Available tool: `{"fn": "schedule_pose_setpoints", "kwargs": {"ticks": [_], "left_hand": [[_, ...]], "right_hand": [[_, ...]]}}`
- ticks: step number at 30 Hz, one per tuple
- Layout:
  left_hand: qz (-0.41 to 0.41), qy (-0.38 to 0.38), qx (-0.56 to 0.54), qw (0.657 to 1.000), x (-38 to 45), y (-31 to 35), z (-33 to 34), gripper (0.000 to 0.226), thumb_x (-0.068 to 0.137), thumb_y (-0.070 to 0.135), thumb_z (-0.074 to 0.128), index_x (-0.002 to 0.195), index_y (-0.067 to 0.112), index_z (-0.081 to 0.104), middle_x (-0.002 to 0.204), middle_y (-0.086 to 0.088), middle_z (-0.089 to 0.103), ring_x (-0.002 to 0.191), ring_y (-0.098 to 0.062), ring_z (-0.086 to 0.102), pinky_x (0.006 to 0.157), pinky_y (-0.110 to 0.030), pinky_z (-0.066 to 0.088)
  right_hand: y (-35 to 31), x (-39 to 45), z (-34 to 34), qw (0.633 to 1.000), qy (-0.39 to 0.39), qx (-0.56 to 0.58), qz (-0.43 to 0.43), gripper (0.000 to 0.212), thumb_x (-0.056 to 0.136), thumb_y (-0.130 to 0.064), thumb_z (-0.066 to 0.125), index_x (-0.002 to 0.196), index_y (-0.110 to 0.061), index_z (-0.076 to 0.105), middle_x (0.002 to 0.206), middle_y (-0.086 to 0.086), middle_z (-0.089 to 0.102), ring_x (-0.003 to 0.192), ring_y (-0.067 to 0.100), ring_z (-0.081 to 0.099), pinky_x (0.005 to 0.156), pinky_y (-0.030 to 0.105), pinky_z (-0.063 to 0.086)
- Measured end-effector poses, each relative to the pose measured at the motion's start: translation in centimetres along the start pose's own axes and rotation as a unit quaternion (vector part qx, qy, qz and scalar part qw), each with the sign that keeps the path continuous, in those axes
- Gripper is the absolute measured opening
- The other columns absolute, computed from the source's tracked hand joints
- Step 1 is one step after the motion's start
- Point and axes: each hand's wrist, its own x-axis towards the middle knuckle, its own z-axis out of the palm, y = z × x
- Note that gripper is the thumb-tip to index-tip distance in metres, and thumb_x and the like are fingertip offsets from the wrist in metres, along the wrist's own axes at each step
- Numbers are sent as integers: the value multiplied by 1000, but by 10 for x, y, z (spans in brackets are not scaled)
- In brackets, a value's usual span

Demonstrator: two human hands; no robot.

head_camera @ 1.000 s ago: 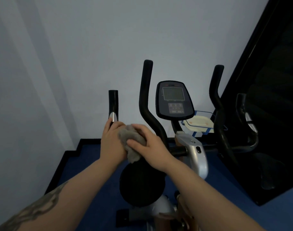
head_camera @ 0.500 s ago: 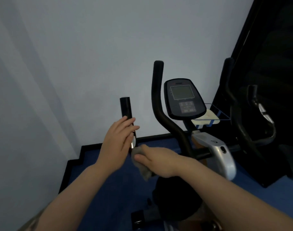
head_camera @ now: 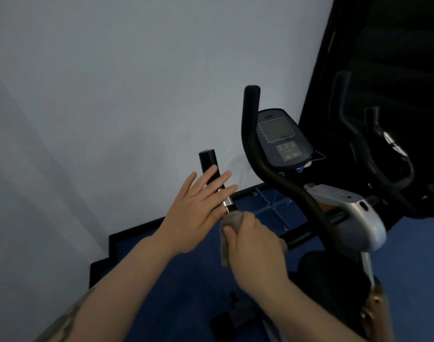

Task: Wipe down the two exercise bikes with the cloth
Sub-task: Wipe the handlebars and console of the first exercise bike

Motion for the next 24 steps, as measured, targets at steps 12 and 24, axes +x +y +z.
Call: {"fn": "schedule_pose_setpoints", "kwargs": {"ticks": [12, 24], "left_hand": [[8, 96, -132, 987, 25, -22, -19, 48, 101, 2, 35, 149, 7, 33, 157, -5, 27, 147, -15, 18, 121, -25, 13], [-136, 157, -375, 904, 29, -9, -31, 39, 103, 5, 38, 133, 21, 55, 136, 10, 54, 129, 1, 46, 110, -20, 35]], "right_hand": [[-19, 24, 14, 990, 135, -28, 4, 51, 94, -58, 12, 118, -23, 41, 104, -5, 60, 79, 16, 63, 58, 30, 41], [-46, 79, -6, 991, 83, 106, -9, 40, 99, -43, 43, 126, -15, 38, 109, 6, 57, 93, 28, 62, 69, 38, 46]]}}
